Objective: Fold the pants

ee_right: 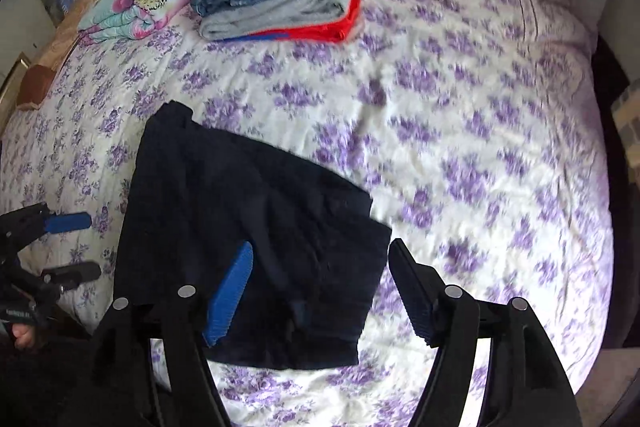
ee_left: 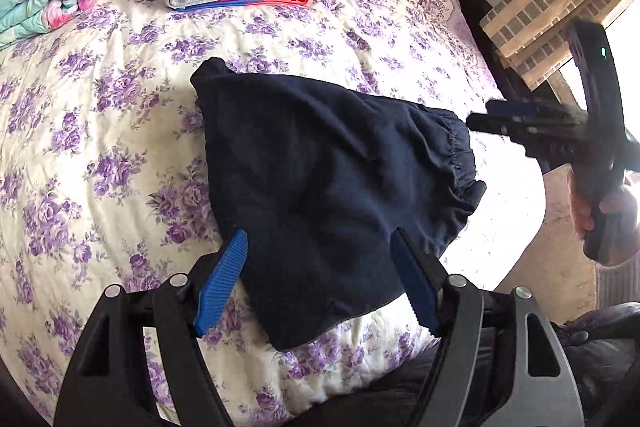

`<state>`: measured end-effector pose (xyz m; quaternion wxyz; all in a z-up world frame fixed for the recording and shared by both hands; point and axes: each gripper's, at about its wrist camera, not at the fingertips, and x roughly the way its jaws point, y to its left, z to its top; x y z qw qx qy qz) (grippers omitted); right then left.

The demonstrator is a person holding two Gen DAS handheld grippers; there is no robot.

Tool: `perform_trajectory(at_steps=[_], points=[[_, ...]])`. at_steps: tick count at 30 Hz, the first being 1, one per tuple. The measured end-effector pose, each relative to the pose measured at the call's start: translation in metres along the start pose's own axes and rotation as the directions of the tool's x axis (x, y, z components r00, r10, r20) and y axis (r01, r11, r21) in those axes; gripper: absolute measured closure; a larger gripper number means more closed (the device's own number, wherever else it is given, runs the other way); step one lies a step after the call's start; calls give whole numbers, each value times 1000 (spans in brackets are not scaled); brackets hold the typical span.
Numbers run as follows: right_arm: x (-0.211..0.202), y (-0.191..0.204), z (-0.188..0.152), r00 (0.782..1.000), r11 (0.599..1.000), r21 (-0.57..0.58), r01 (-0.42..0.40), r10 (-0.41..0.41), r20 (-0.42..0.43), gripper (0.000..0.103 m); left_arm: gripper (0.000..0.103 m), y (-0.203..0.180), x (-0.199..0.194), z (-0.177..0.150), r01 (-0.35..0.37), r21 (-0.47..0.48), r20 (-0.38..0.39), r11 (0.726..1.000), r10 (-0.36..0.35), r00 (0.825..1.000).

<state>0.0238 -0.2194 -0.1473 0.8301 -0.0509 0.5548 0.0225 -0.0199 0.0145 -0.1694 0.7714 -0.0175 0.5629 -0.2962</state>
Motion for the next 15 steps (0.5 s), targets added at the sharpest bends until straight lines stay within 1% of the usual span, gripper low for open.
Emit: perform_trajectory(at_steps=[1,2,3,4,5,6,7,8,10,11,13,14,15], points=[[-2,11,15,999,1000,-25,-6,7,33,32,32,-1,1,-2,10,0,-5,1000,-10,1000],[0,26,30,996,996,-55,-66,69,64,32,32,-1,4,-4,18,1,-12,1000,-18,1000],[5,40,46,986,985,-89,-145,151,69,32,32,-2,7,-6,27,2,-22,1000,-27,999],[12,59,59,967,962,-133,-238,247,57,33,32,-6,14,-5,45,4,-35,999,-45,998],[23,78,72,940,928,-179,-326,338,43,43,33,-7,18,-6,71,3,-46,998,-70,996],[36,96,82,920,900,-216,-378,391,22,57,33,-8,25,-7,92,2,-58,996,-92,994],[50,111,91,919,891,-240,-385,395,-8,63,33,-10,31,-7,93,1,-72,996,-92,993],[61,126,98,927,892,-261,-369,374,-30,72,33,-11,35,-8,85,6,-90,996,-84,992],[81,146,107,939,887,-312,-341,337,-69,73,34,-13,42,-11,89,16,-112,996,-86,990],[90,151,109,943,885,-326,-333,318,-101,72,36,-14,45,-12,100,14,-123,995,-97,988],[108,159,108,947,886,-340,-317,274,-169,73,46,-15,51,-13,138,16,-152,990,-134,979],[116,160,106,951,890,-346,-297,245,-188,77,47,-16,55,-14,143,20,-168,990,-138,976],[123,160,106,951,892,-344,-293,233,-203,98,50,-17,59,-16,138,31,-180,990,-130,975]])
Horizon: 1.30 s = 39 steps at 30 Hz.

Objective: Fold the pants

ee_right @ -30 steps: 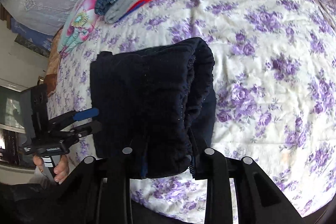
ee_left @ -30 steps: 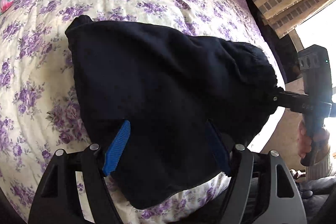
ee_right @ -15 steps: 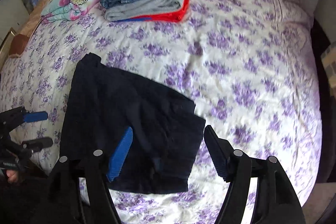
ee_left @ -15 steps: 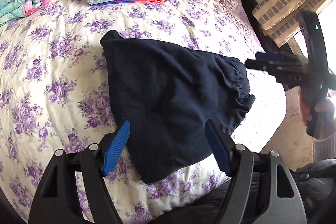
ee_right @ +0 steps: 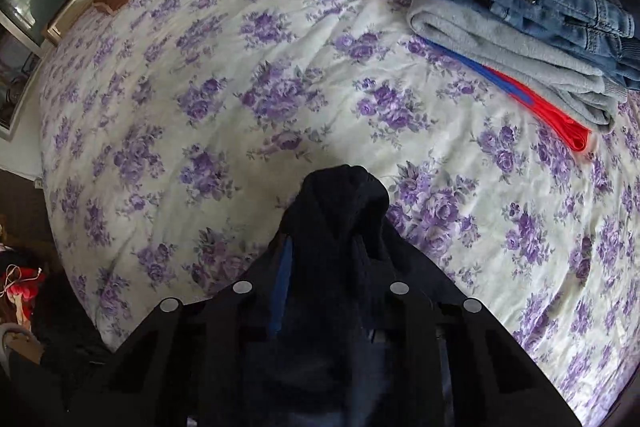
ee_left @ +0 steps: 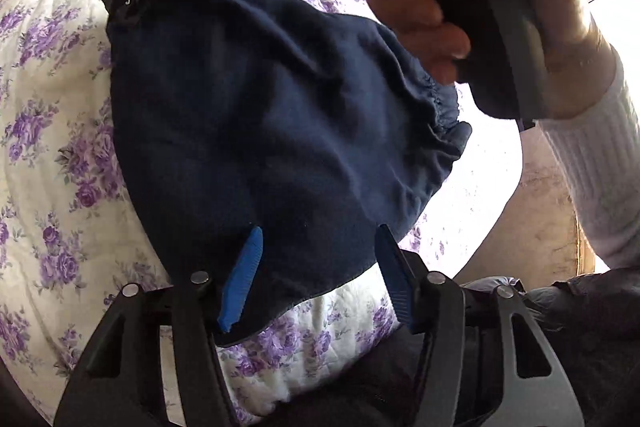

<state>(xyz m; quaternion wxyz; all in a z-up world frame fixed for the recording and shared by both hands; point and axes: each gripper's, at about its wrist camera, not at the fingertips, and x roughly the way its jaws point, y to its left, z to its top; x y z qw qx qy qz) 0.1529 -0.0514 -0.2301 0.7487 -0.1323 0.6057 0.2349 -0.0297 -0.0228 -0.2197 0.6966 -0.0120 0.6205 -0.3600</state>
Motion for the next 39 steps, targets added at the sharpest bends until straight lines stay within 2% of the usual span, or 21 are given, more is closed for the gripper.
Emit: perform_trajectory(at_steps=[1,4,6,8,9,11,13,14,15,16,17,18,20,22,24,27,31,33,35,39], points=[[3,-2,-1,1000,1000,15,-14,14,-14,98,58,0,4,-1,-14,9,-8,1000,14,1000],[5,-9,4,1000,997,82,-5,7,-24,98,67,6,13,-3,-28,-11,-26,1000,28,999],[15,-9,4,999,996,88,19,-16,-29,98,67,8,17,-5,-17,-34,-20,999,16,1000],[43,-11,0,998,996,89,25,-20,-57,97,67,4,27,-8,-56,-6,-29,998,56,998],[43,-11,-2,1000,996,90,6,-4,-19,97,67,1,29,-7,-82,10,-29,997,82,996],[40,-10,-5,1000,999,48,-1,2,-11,94,66,-3,28,-5,-88,19,-35,996,89,995],[26,-15,-10,1000,998,70,-11,12,-9,74,65,-4,20,-2,-81,6,-35,997,81,996],[14,-19,-14,1000,996,87,-18,18,3,61,65,-1,12,2,-87,-13,-18,996,86,996],[-2,-23,-19,999,995,101,-25,21,35,61,62,4,0,4,-93,-36,12,995,94,996],[-20,-27,-25,997,993,113,-27,19,73,60,54,10,-15,5,-88,-68,51,994,91,994],[-40,-31,-34,993,991,134,-29,13,117,50,48,18,-28,6,-78,-100,89,992,87,992],[-59,-36,-45,986,986,162,-37,10,164,36,35,27,-44,5,-70,-142,138,987,89,986],[-90,-47,-74,970,975,217,-38,-16,244,27,28,49,-62,3,-33,-220,193,975,76,978],[-103,-61,-102,965,962,274,-12,-61,254,27,28,70,-62,0,-7,-277,180,961,59,982],[-107,-69,-137,968,941,338,30,-112,225,27,28,79,-49,-4,-17,-307,126,952,59,990],[-112,-81,-188,970,901,430,56,-151,192,27,28,84,-35,-1,30,-308,98,951,0,995],[-117,-87,-247,976,824,564,50,-159,146,27,28,78,-17,4,72,-274,70,959,-55,996],[-121,-88,-268,977,794,605,64,-172,124,27,28,73,-6,5,100,-263,56,960,-89,994],[-125,-89,-284,974,771,631,86,-198,109,27,28,75,3,7,90,-257,30,962,-86,996],[-129,-91,-301,969,743,665,72,-210,130,27,23,74,21,14,107,-243,-15,964,-114,993]])
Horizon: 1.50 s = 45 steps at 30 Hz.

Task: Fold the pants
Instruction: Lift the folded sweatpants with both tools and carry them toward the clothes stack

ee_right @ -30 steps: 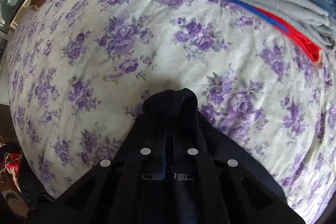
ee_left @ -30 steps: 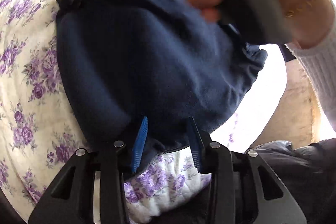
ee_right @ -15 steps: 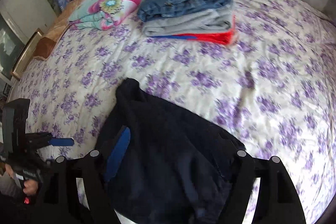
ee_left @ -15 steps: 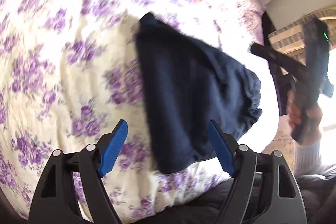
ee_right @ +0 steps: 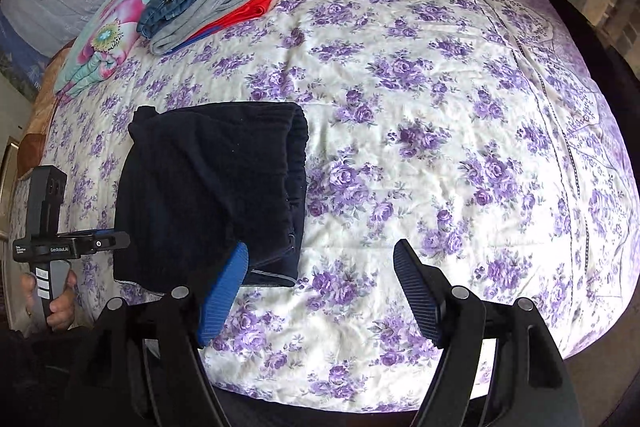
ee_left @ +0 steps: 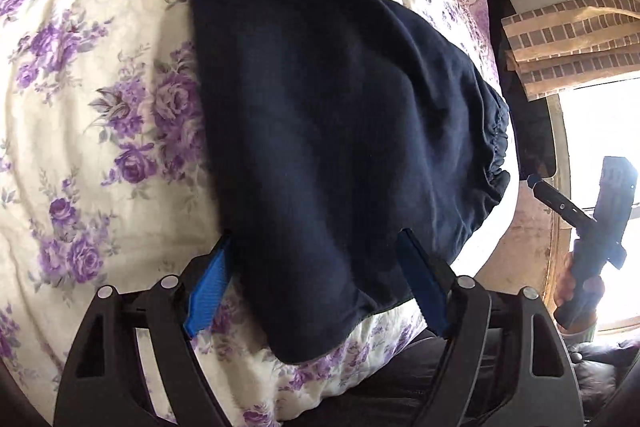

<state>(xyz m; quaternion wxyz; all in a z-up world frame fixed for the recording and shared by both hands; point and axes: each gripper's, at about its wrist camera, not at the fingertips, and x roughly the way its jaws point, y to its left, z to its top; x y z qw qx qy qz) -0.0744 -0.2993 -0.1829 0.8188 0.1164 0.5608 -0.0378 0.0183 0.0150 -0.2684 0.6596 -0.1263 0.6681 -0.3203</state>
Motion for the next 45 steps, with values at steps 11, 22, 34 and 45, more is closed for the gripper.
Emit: perform_trajectory(at_steps=[11,22,34,45], points=[[92,-1,20,949,955,141,-260,280,-143,27,34,-35,15,18,-86,136,-11,987,88,996],[96,62,33,947,956,-55,-287,275,-164,68,62,-18,4,19,-22,39,29,999,21,999],[12,137,90,973,926,-313,-210,230,27,72,85,-31,-79,28,5,38,228,999,-14,973],[-28,194,316,903,874,-395,-283,381,196,72,85,-54,-214,219,-149,139,448,979,72,891]])
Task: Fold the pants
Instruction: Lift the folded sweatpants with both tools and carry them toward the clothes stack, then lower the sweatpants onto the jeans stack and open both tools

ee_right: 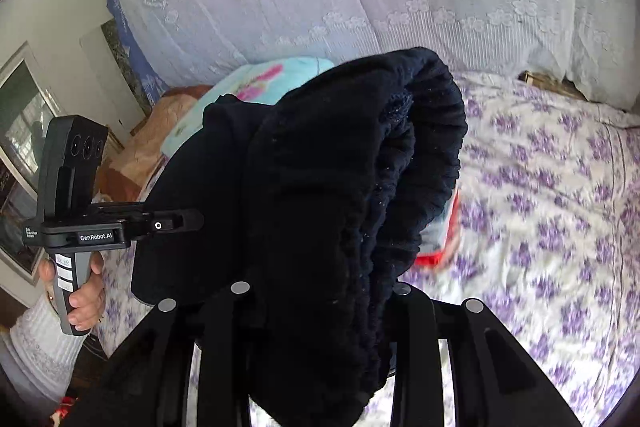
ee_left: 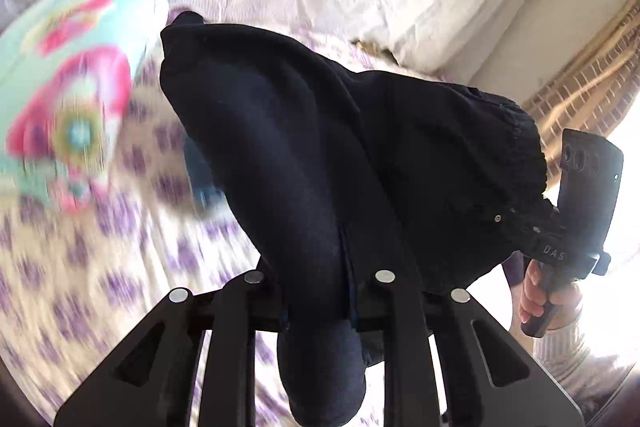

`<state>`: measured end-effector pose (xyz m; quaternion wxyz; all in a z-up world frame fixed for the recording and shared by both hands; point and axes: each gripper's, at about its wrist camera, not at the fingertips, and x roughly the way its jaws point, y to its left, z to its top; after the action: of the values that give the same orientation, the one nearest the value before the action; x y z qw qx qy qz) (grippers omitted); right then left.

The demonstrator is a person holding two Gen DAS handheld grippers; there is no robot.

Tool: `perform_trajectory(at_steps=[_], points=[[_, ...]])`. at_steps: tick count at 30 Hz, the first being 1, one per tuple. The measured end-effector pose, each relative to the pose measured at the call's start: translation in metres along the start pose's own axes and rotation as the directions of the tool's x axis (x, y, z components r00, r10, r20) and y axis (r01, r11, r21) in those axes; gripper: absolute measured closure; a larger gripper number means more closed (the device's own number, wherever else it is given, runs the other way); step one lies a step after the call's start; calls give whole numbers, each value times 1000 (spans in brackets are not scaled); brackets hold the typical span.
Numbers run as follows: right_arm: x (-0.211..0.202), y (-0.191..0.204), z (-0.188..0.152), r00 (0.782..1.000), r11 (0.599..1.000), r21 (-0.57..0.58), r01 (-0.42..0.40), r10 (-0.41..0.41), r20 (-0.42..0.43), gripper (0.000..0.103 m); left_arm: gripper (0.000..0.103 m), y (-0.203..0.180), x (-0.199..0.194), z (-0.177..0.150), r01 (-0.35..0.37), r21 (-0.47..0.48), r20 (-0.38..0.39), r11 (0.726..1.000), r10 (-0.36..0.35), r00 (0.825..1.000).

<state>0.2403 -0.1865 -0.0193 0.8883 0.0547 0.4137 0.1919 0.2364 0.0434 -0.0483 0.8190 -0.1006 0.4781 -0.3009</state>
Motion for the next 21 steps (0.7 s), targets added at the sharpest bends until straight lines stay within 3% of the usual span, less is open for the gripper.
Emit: perform_trajectory(at_steps=[4,7,10,11,12,16,17,21], points=[[37,-33,71,1000,999,32,17,-17,15,71,85,21,24,77,-28,-14,12,1000,28,1000],[78,-57,92,999,998,48,45,-43,-33,71,84,50,65,107,-44,-42,-34,998,43,999],[130,-87,76,985,991,75,110,-98,-140,68,79,79,131,102,-89,-93,-154,992,74,985],[141,-96,69,982,989,74,132,-120,-143,62,76,89,153,91,-118,-93,-198,989,98,975],[148,-102,63,982,988,62,143,-134,-130,57,61,99,172,81,-140,-96,-219,986,116,969],[152,-118,66,992,992,87,88,-79,-98,48,58,124,178,77,-40,-218,-124,975,13,992],[151,-118,67,989,990,96,107,-96,-115,34,58,124,176,79,-41,-214,-125,976,14,992],[125,-118,70,989,988,90,125,-117,-91,32,49,106,157,78,-128,-106,-128,986,114,985]])
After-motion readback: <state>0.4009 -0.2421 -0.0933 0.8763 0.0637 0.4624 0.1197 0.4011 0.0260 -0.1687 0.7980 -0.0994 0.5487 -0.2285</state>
